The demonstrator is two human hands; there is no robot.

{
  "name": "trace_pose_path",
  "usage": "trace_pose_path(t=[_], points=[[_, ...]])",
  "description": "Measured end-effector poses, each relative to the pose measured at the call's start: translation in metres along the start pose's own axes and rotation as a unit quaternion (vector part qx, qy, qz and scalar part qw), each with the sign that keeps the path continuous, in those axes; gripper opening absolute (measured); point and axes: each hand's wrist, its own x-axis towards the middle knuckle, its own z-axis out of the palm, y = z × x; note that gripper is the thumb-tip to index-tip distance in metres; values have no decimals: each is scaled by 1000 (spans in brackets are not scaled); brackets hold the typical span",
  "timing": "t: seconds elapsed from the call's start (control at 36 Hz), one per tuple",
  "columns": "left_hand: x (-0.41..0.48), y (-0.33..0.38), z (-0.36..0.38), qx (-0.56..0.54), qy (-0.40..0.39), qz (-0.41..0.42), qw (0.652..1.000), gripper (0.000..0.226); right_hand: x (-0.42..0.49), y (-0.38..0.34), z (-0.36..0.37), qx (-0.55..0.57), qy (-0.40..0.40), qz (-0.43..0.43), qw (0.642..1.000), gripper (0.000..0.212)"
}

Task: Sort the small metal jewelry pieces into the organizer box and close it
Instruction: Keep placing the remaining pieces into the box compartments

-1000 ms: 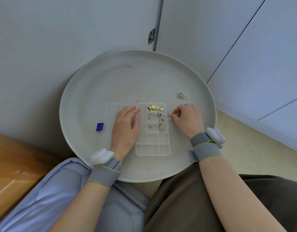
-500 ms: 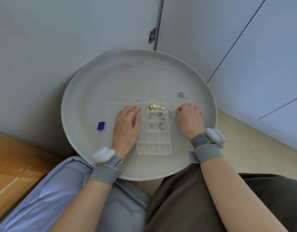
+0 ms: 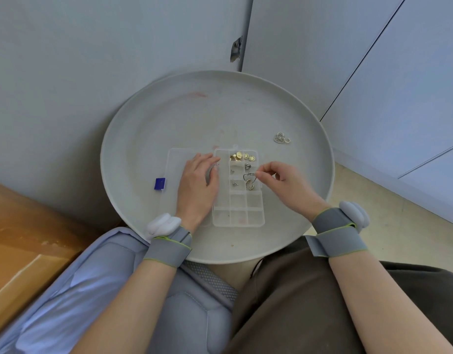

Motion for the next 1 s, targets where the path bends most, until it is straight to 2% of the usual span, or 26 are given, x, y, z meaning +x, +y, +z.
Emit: trace_pose_path(t=[0.31, 0.53, 0.86, 1.0], points=[[-1, -2, 1, 13, 2, 3, 1000, 30, -8, -5, 7, -41, -82, -49, 995, 8], [-1, -1, 0, 15, -2, 7, 1000, 31, -7, -4, 15, -121, -102, -32, 987, 9], [-1, -1, 0, 4, 0, 6, 1000, 31, -10, -9, 13, -146, -138, -3, 980, 13], [0, -1, 0, 4, 1, 8, 1000, 30, -10, -8, 13, -164, -115, 7, 980, 9]])
